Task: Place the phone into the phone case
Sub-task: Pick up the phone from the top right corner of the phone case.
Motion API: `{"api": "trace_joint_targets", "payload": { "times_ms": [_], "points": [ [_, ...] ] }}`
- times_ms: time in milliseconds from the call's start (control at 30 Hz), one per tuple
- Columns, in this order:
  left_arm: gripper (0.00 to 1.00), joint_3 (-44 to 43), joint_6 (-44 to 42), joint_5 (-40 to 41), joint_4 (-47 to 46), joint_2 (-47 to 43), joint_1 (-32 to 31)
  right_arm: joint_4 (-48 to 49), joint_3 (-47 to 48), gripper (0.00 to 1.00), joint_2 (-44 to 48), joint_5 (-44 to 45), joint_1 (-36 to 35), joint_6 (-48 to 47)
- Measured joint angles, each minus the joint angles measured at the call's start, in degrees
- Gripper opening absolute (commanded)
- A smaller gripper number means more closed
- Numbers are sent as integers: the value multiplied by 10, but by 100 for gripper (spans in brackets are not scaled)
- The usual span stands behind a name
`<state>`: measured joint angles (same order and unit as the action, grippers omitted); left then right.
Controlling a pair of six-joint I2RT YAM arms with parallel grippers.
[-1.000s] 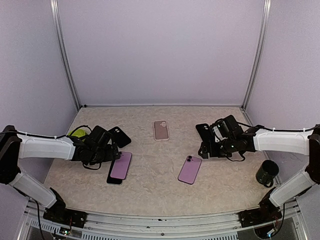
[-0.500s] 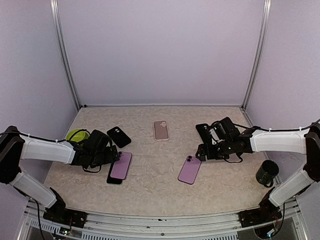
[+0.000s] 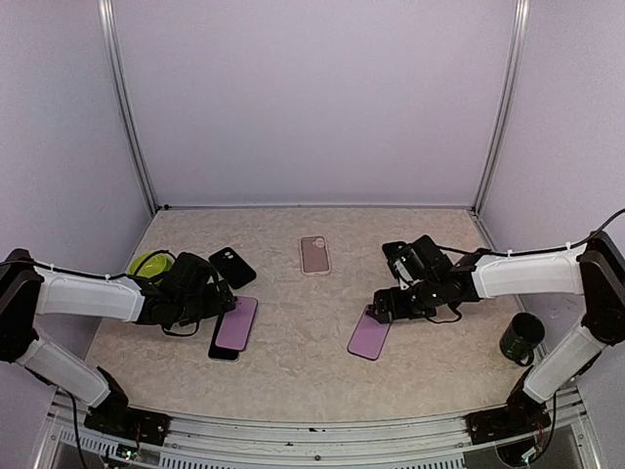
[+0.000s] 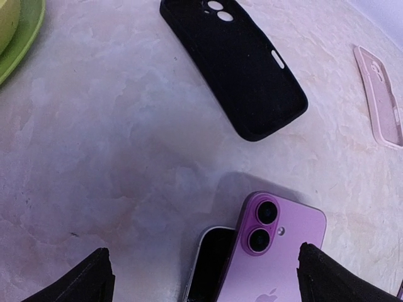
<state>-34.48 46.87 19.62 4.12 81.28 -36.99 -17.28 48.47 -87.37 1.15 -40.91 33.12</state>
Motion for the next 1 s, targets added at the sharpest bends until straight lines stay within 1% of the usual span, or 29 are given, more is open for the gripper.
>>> {"api": "trace_joint_targets", "payload": {
  "times_ms": [567, 800, 1000],
  "points": [
    [99, -4, 13, 26, -5, -59, -7, -13, 18, 97, -65, 13, -42, 50],
    [99, -4, 13, 35, -3, -113, -7, -13, 57, 97, -108, 14, -53, 56],
    [99, -4, 14, 36, -3, -123, -11, -13, 91, 97, -136, 14, -59, 54]
  ]
}}
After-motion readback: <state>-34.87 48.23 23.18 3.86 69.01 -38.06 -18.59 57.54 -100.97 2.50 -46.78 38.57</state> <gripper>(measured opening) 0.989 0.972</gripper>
